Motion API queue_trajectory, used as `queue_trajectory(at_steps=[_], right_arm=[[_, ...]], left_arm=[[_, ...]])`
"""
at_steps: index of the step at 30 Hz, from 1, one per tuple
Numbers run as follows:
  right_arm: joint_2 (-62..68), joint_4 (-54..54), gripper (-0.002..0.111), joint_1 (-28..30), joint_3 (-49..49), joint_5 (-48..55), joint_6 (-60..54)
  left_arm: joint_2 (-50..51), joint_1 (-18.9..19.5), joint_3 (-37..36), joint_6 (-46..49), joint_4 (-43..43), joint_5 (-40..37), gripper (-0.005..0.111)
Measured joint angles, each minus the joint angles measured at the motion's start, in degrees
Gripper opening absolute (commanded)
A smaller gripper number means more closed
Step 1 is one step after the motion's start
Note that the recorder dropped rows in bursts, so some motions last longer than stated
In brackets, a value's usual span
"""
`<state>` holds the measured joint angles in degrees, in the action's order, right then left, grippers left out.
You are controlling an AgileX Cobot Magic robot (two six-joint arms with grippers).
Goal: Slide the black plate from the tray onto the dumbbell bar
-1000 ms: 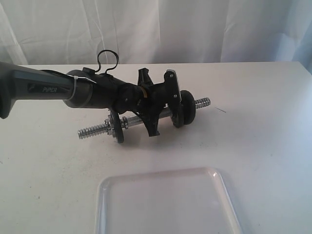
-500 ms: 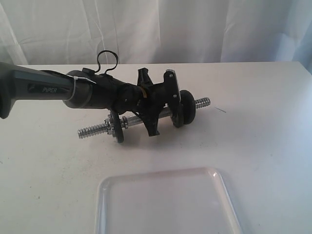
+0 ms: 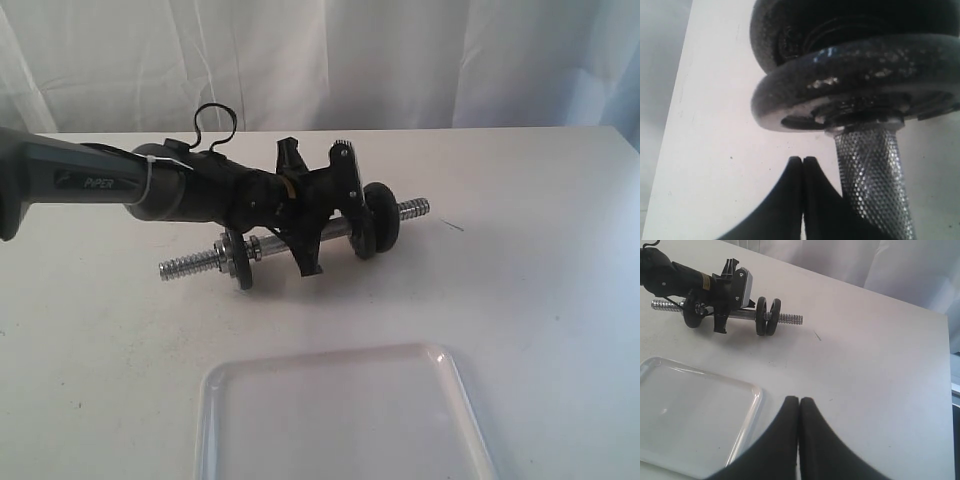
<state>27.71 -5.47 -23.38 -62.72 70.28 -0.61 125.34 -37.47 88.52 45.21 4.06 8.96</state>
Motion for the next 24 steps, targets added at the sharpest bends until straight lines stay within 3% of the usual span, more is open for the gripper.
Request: queue_trajectory(at_steps=[24], right_arm=[[0.0,0.0,0.0,0.0,0.0,0.0,0.0]], left_arm=[[-0.11,0.12,-0.19,0.0,0.0,0.6,0.0]])
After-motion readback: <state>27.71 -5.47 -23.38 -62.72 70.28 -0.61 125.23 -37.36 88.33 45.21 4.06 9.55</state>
